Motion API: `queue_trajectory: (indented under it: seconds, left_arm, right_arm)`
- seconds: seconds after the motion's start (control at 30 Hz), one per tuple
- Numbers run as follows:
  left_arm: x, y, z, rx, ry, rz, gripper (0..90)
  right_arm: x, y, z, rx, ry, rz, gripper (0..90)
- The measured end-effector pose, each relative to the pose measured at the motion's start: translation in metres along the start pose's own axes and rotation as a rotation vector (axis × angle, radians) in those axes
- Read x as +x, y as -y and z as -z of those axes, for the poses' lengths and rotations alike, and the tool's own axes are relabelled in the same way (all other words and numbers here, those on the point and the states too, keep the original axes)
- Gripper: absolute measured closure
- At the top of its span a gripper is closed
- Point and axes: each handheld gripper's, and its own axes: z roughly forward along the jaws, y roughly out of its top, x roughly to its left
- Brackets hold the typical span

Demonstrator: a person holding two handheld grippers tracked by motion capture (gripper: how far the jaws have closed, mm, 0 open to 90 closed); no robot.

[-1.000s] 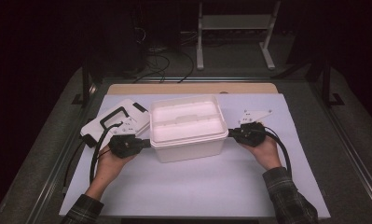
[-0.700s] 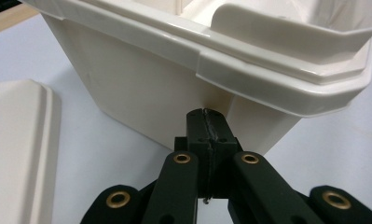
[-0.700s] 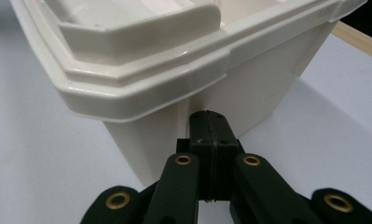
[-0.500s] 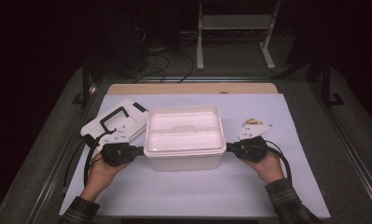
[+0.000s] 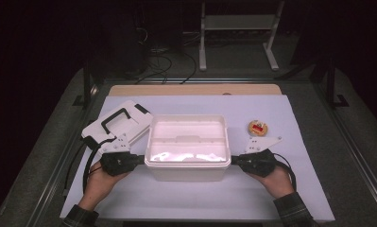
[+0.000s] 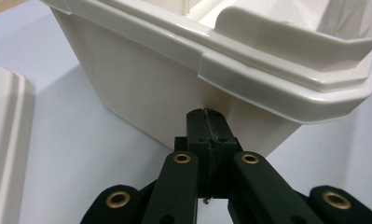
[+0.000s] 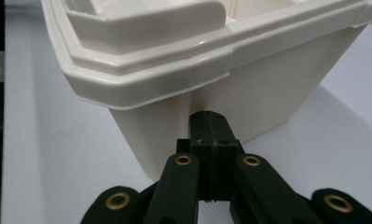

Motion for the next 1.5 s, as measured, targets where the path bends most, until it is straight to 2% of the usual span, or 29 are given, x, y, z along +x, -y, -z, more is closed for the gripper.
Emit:
queue_trajectory:
  seconds: [0.17, 0.77, 1.03, 1.13, 1.17, 1.23, 1.27, 1.3, 1.33, 1.37, 1.4, 1.43, 1.47, 1.5]
  left_arm:
    - [-0.007, 0.004, 0.005, 0.002, 0.012, -0.007, 89.9]
    - [-0.034, 0.017, 0.02, 0.003, 0.034, -0.021, 89.9]
    - [-0.041, 0.017, 0.021, 0.012, 0.039, -0.031, 89.9]
    - [-0.039, 0.016, 0.021, 0.014, 0.044, -0.032, 88.3]
    - [-0.037, 0.017, 0.021, 0.018, 0.026, -0.026, 85.2]
    - [-0.033, 0.018, 0.024, 0.02, 0.015, -0.017, 82.2]
    - [-0.033, 0.018, 0.024, 0.02, 0.015, -0.017, 78.8]
    - [-0.029, 0.018, 0.028, 0.02, -0.002, -0.008, 75.7]
    - [-0.029, 0.018, 0.028, 0.02, -0.002, -0.008, 72.9]
    - [-0.023, 0.018, 0.032, 0.02, -0.01, 0.002, 66.8]
    - [-0.023, 0.018, 0.032, 0.02, -0.01, 0.002, 63.4]
    - [-0.02, 0.018, 0.035, 0.015, -0.02, 0.003, 63.4]
    - [-0.017, 0.017, 0.038, 0.016, -0.023, 0.001, 58.1]
    - [-0.013, 0.015, 0.042, 0.015, -0.02, -0.002, 51.0]
  right_arm:
    - [0.013, 0.005, 0.006, -0.002, -0.017, 0.008, 89.7]
    - [0.037, 0.014, 0.016, -0.005, -0.054, 0.017, 89.7]
    - [0.036, 0.014, 0.017, 0.001, -0.044, 0.022, 89.7]
    - [0.034, 0.015, 0.016, 0.002, -0.046, 0.023, 89.6]
    - [0.031, 0.016, 0.014, 0.015, -0.028, 0.023, 83.9]
    - [0.027, 0.02, 0.013, 0.035, -0.005, 0.019, 78.9]
    - [0.023, 0.025, 0.013, 0.041, 0.025, 0.002, 74.9]
    - [0.019, 0.029, 0.013, 0.049, 0.04, -0.02, 71.3]
    - [0.019, 0.029, 0.013, 0.049, 0.04, -0.02, 71.3]
    - [0.011, 0.036, 0.011, 0.064, 0.066, -0.055, 55.4]
    - [0.011, 0.036, 0.011, 0.064, 0.066, -0.055, 55.4]
    - [0.008, 0.04, 0.01, 0.081, 0.087, -0.08, 51.1]
    - [0.004, 0.046, 0.008, 0.101, 0.111, -0.1, 45.0]
    - [0.0, 0.056, 0.006, 0.129, 0.163, -0.116, 35.0]
